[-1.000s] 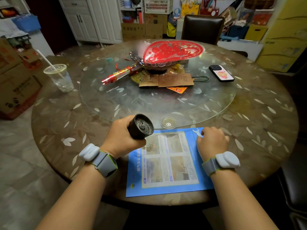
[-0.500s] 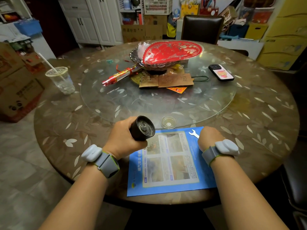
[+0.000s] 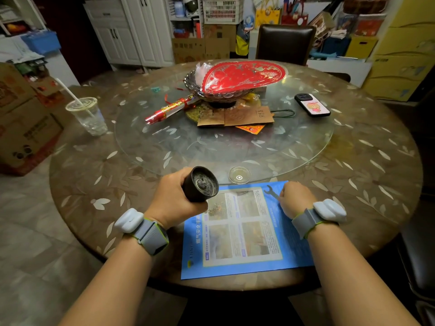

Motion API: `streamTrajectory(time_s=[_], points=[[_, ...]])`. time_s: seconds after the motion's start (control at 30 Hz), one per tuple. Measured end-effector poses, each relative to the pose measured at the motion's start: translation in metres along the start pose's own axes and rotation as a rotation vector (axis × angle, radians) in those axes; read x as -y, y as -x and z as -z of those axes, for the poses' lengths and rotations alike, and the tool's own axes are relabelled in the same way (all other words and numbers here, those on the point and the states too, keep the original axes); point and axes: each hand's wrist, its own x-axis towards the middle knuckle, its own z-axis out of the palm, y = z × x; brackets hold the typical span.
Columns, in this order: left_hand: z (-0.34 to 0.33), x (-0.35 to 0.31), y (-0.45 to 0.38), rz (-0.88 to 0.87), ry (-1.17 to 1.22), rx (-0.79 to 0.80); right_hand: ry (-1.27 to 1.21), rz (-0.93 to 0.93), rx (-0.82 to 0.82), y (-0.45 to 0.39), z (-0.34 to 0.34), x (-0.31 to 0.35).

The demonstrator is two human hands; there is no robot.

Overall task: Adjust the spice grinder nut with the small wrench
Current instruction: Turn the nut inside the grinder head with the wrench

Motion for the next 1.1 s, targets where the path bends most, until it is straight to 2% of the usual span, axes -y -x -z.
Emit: streamTrajectory(time_s=[0.1, 0.2, 0.3, 0.37, 0.6, 0.83, 1.1], points=[[-0.002, -0.002, 0.001, -0.015, -0.006, 0.017, -0.453, 0.189, -0.059, 0.01, 0.008, 0.01], [0.0, -0.002, 0.002, -0.024, 0.003, 0.01, -1.007, 0.369, 0.122, 0.035, 0.027, 0.031], [0.001, -0.001, 0.005, -0.037, 0.007, -0.034, -1.287, 0.462, 0.343, 0.054, 0.039, 0.047], [0.004, 0.002, 0.007, -0.031, 0.014, -0.07, -1.308, 0.522, 0.411, 0.062, 0.041, 0.058], [0.006, -0.005, 0.013, -0.051, 0.039, -0.085, -1.31, 0.575, 0.485, 0.073, 0.028, 0.08], [0.006, -0.001, 0.02, -0.084, 0.053, -0.177, -1.442, 0.522, 0.485, 0.083, 0.018, 0.082], [0.007, 0.002, 0.019, -0.097, 0.052, -0.205, -1.437, 0.539, 0.444, 0.087, 0.015, 0.087]])
